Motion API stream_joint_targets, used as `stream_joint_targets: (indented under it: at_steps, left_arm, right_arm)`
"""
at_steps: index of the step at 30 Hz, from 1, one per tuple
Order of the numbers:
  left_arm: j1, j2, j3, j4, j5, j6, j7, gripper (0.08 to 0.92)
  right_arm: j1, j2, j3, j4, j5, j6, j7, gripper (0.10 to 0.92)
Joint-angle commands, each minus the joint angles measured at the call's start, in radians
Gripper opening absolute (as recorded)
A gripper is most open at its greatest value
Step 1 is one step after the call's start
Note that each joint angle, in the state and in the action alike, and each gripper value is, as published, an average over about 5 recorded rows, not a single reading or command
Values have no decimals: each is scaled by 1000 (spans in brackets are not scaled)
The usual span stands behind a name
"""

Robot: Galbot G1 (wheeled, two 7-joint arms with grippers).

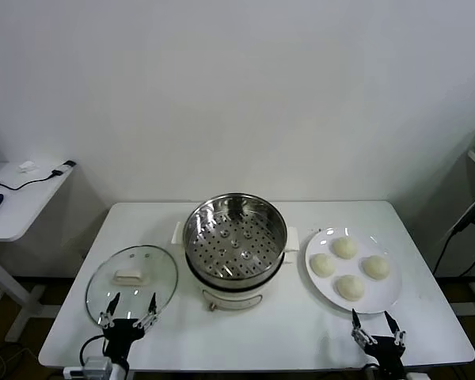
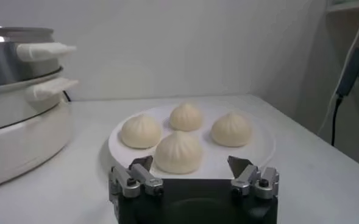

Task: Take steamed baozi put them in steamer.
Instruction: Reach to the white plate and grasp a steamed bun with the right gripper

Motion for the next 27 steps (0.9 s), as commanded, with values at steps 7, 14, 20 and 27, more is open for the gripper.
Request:
stream_joint_targets:
  at_steps: [7, 14, 20, 27]
  left_arm:
    - [14, 7, 9, -31, -3, -8, 7, 823]
    - [18, 6, 8, -53, -5, -8, 9, 823]
    - [15, 0, 4, -43, -4, -9, 9, 823]
    - [14, -10, -1, -33, 2, -15, 10, 823]
  right_arm:
    - [536, -380, -86, -128, -73, -288, 5, 823]
    - [893, -694, -448, -337, -117, -308, -344, 823]
    - [1320, -833, -952, -493, -132, -191, -711, 823]
    - [1803, -821, -1547, -662, -188, -38, -1092, 823]
